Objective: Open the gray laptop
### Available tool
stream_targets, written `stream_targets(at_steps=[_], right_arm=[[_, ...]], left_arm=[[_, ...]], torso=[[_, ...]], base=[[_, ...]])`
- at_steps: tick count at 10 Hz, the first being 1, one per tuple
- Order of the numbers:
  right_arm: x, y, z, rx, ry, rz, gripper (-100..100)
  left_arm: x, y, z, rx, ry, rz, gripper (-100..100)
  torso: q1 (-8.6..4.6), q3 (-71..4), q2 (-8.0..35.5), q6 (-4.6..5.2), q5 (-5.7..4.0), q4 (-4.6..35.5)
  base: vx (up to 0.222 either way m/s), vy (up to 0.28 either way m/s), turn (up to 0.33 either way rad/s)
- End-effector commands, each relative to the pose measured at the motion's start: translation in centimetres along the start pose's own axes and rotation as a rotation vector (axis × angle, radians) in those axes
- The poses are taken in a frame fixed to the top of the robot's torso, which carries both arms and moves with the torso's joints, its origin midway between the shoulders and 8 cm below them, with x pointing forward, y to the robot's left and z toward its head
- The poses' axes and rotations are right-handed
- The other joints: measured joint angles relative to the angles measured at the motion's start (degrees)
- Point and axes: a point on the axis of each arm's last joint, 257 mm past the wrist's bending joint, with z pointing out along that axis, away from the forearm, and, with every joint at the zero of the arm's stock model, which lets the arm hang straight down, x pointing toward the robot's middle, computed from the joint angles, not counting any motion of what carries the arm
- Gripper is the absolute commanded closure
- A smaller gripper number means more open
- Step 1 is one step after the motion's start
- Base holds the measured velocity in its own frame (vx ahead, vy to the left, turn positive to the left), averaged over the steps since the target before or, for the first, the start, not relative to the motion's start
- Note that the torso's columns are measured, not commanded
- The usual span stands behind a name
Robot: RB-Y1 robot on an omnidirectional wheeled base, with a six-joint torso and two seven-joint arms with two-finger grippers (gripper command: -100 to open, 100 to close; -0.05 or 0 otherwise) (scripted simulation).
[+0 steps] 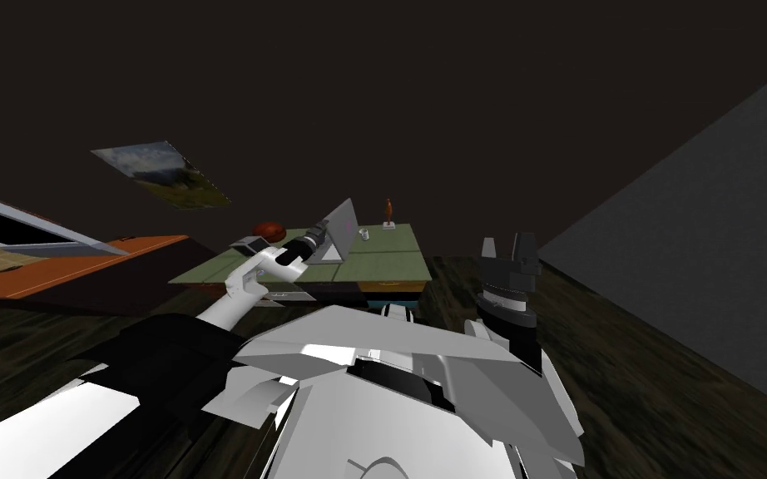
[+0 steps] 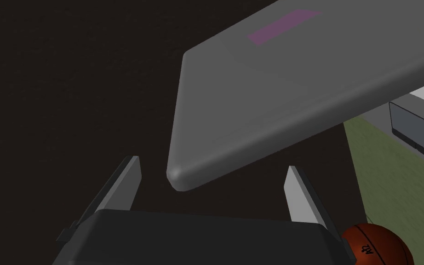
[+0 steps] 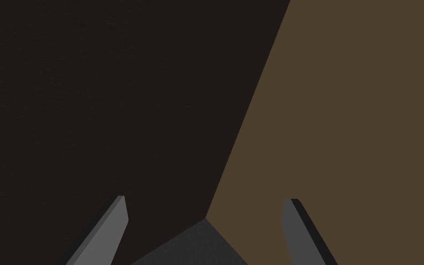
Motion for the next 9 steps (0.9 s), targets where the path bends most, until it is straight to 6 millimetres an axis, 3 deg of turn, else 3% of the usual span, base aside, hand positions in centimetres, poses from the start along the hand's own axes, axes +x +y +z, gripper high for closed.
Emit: stream_targets(at_steps=[1, 5, 6, 9], right_arm=[[0.00, 0.00, 0.00, 0.000, 0.000, 0.000, 0], [0.00, 0.00, 0.00, 0.000, 0.000, 0.000, 0], [0.00, 0.00, 0.00, 0.000, 0.000, 0.000, 0], [0.00, 0.00, 0.00, 0.000, 0.000, 0.000, 0]], left_arm=[[-1.48, 0.40, 0.08, -0.043, -0.032, 0.019, -100], [-2.11, 0.50, 0.17, -0.058, -0.046, 0.029, -100], [-2.10, 0.50, 0.17, -0.058, -0.045, 0.029, 100], [-1.42, 0.86, 0.69, -0.051, -0.024, -0.125, 100]], torso=[[-0.01, 0.0, 0.0, 0.01, 0.00, 0.0], [-0.03, 0.0, 0.0, 0.00, 0.00, 0.0], [-0.03, 0.0, 0.0, 0.01, -0.01, 0.0], [0.78, 0.1, 0.0, 0.09, 0.53, 0.0]], base=[[0.012, 0.017, -0.077], [0.005, 0.007, -0.045], [0.002, 0.001, -0.011], [-0.043, 0.150, 0.004]])
